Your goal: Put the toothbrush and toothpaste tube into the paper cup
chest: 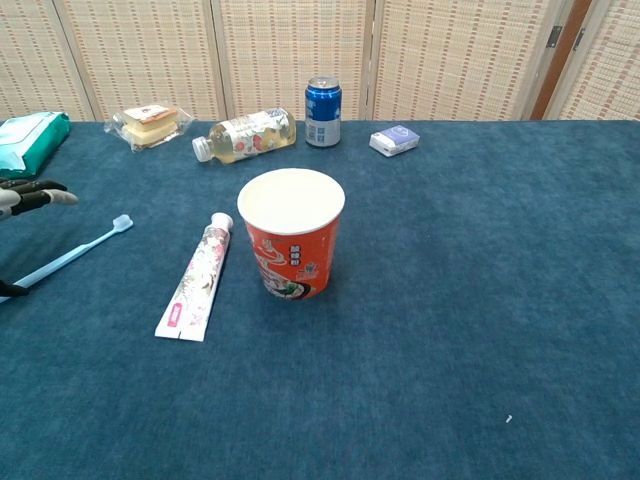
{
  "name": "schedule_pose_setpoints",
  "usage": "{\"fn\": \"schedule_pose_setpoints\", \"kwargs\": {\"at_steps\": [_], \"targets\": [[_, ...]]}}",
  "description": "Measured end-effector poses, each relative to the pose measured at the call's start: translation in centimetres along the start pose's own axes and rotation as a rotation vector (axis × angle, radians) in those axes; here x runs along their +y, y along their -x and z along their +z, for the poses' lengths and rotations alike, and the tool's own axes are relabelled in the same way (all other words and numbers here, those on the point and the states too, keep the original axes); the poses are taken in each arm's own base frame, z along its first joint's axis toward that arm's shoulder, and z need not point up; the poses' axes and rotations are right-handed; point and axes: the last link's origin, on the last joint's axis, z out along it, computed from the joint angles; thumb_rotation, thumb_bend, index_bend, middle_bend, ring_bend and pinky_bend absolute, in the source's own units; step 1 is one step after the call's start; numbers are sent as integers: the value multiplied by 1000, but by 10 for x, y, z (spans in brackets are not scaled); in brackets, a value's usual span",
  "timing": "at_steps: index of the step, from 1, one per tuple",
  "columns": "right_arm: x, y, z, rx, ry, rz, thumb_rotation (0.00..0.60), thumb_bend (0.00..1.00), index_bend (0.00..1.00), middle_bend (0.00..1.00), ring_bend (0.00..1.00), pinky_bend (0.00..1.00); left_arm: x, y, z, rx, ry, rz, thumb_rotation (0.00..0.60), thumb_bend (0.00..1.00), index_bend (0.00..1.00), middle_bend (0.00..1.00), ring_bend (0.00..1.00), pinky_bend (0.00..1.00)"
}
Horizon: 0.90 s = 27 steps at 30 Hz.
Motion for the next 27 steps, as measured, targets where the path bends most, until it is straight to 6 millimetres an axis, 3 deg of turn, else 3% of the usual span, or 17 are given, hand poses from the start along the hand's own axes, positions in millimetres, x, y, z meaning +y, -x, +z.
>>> {"fn": "schedule_pose_setpoints", "kwargs": {"at_steps": [17, 27], "targets": [[0, 3, 1, -8, 0, 3, 600, 0, 0, 0, 0, 296, -10, 3, 6, -4, -32, 14, 600, 0, 0, 0, 0, 0], [0, 3, 1, -9, 2, 4, 600, 0, 0, 0, 0, 296, -14, 2, 19, 1, -58, 36, 600, 0, 0, 0, 0, 0]]}}
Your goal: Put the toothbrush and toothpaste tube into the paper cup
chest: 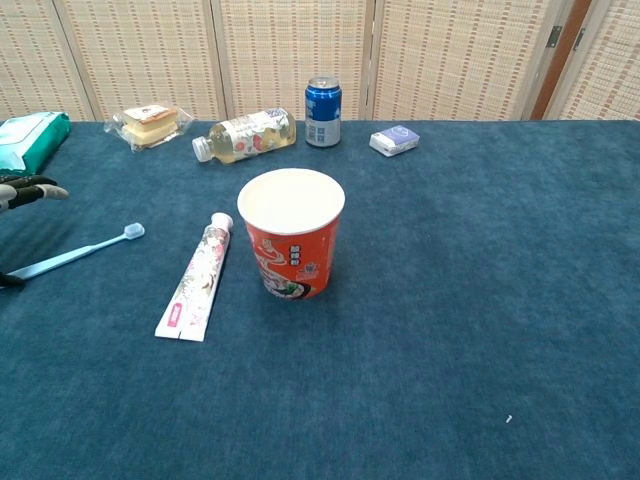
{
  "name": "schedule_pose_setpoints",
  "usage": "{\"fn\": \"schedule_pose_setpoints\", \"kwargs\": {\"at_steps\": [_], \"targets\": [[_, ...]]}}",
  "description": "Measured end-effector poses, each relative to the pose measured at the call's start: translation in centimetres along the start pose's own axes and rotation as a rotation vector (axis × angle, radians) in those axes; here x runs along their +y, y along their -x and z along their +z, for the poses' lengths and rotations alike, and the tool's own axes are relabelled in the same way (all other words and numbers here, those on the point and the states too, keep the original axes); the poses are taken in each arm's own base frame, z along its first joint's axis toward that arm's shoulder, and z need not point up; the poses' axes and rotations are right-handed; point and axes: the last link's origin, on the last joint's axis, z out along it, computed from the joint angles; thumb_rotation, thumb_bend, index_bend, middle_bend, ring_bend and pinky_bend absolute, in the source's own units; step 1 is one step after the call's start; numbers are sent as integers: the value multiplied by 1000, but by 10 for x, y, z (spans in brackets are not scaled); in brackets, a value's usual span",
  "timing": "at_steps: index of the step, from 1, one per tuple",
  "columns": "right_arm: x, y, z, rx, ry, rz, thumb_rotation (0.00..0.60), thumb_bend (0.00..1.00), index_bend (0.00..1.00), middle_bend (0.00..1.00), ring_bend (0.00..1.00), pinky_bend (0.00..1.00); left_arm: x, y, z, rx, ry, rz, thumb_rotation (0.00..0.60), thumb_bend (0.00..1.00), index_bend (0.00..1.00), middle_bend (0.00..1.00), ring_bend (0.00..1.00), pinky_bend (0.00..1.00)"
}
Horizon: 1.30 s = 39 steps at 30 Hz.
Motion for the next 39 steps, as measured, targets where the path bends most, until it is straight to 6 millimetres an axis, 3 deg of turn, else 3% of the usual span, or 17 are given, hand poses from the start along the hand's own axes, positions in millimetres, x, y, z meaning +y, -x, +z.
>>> {"fn": "schedule_pose_setpoints", "kwargs": {"at_steps": [19, 32, 34, 39], "targets": [[1, 0, -1, 0, 3, 4, 600, 0, 0, 0, 0, 296, 6, -13, 31, 46, -31, 17, 600, 0, 0, 0, 0, 0], [1, -4, -2, 10, 0, 5, 600, 0, 0, 0, 0, 296, 20, -20, 16, 57, 37, -20, 600, 0, 0, 0, 0, 0], [1, -4, -2, 9, 0, 5, 600, 0, 0, 0, 0, 296, 23, -24, 12, 51, 50, -39, 600, 0, 40, 0, 0, 0], [0, -3, -1, 7, -2, 7, 600, 0, 0, 0, 0, 296, 27, -32, 3, 38, 69, -58, 600, 0, 331, 0, 0, 0]]}}
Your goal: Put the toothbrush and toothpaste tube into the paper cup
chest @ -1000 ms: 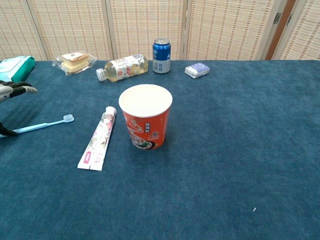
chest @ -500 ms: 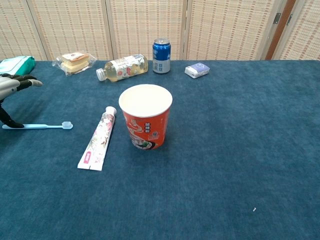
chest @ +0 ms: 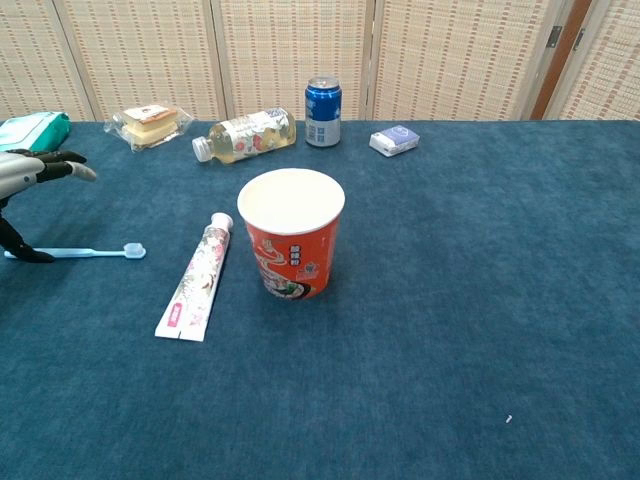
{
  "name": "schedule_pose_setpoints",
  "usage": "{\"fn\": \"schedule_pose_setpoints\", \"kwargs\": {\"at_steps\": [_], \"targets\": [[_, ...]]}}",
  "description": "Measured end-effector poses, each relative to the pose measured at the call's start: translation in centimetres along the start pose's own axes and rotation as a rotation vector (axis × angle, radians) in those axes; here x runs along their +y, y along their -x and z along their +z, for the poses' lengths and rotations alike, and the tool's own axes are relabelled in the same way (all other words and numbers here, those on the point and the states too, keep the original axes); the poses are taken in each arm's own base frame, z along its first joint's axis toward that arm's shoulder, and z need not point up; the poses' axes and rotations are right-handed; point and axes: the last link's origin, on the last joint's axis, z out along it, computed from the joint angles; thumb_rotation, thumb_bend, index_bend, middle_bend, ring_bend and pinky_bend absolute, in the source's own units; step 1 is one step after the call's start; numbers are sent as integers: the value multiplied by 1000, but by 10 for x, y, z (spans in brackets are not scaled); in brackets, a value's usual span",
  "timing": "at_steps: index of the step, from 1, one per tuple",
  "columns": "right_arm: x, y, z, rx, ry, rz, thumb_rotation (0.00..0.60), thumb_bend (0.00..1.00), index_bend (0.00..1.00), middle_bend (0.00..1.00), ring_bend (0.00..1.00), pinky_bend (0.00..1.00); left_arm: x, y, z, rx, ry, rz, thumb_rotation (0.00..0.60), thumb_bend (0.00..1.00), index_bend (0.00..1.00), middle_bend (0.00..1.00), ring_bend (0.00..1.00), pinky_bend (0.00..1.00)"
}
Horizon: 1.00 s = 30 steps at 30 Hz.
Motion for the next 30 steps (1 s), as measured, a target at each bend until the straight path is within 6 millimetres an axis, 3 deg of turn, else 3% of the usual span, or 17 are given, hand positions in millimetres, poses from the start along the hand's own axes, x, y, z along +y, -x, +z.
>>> {"fn": "schedule_pose_setpoints", "kwargs": {"at_steps": [5, 16, 23, 27, 30], "targets": [[1, 1, 0, -3, 0, 0, 600, 0, 0, 0, 0, 296, -1, -1, -3, -16, -5, -1, 600, 0, 412, 0, 0, 0], [2, 2, -1, -4, 3, 3, 600, 0, 0, 0, 0, 296, 0, 7, 1, -28, -10, 23, 600, 3, 367, 0, 0, 0], [1, 2, 0, -4, 0, 4, 600, 0, 0, 0, 0, 296, 1, 13, 5, -30, -8, 30, 600, 119, 371, 0, 0, 0], [0, 2, 0, -6, -1, 3, 600, 0, 0, 0, 0, 296, 2, 14, 6, -32, -8, 27, 600, 239, 383, 0, 0, 0], [-2, 2, 0, -6, -5, 3, 600, 0, 0, 0, 0, 296, 1, 15, 6, -35, -10, 26, 600, 247, 398, 0, 0, 0]]}}
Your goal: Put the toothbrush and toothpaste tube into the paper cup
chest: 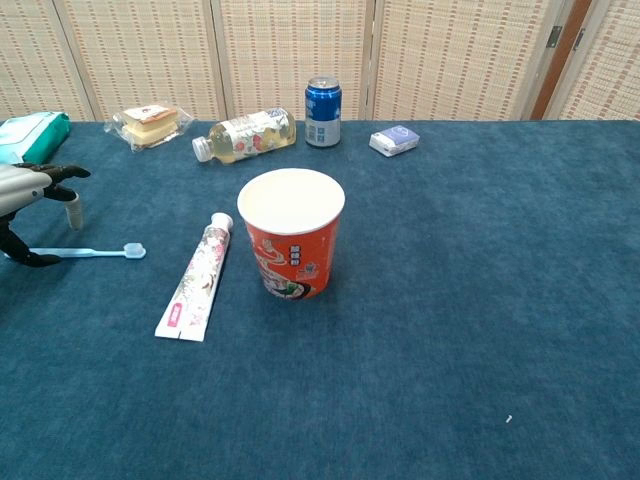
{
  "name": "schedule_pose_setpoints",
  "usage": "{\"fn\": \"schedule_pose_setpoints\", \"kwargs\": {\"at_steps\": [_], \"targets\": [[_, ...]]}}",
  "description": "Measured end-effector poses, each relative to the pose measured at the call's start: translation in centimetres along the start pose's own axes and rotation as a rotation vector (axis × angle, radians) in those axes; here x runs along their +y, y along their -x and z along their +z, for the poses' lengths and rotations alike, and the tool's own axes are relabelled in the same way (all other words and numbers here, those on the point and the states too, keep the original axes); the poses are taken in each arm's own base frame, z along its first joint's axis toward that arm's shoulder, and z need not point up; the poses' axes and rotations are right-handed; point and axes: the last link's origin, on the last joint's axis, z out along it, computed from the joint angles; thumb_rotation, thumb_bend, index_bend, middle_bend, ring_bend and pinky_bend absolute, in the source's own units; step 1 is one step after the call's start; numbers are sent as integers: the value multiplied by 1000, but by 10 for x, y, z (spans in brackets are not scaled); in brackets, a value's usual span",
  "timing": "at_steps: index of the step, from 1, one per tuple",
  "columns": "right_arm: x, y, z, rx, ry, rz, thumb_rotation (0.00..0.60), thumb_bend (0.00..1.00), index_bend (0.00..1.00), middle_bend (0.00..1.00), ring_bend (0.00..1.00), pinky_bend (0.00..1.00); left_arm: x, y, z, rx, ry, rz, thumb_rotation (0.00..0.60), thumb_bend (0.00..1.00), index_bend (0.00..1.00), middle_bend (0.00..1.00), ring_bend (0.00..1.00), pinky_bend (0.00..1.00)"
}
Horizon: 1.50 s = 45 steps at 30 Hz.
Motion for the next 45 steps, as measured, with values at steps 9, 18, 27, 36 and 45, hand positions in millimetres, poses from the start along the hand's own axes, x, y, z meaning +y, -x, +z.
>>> {"fn": "schedule_pose_setpoints", "kwargs": {"at_steps": [9, 18, 27, 36, 45], "targets": [[-1, 1, 0, -3, -1, 2, 600, 0, 0, 0, 0, 296, 0, 4, 0, -13, -1, 13, 600, 247, 408, 0, 0, 0], [-2, 1, 0, -4, -3, 1, 600, 0, 0, 0, 0, 296, 2, 5, 2, -8, -5, 21, 600, 247, 473, 0, 0, 0], [-2, 1, 1, -8, -3, 0, 600, 0, 0, 0, 0, 287, -1, 9, 5, -16, -22, 27, 600, 246, 493, 0, 0, 0], [-2, 2, 0, -13, -3, 0, 600, 0, 0, 0, 0, 287, 2, 11, 10, -14, -22, 33, 600, 247, 510, 0, 0, 0], [-1, 3, 0, -16, 1, 1, 600, 0, 0, 0, 0, 287, 3, 15, 12, -23, -28, 39, 600, 362, 538, 0, 0, 0]]}}
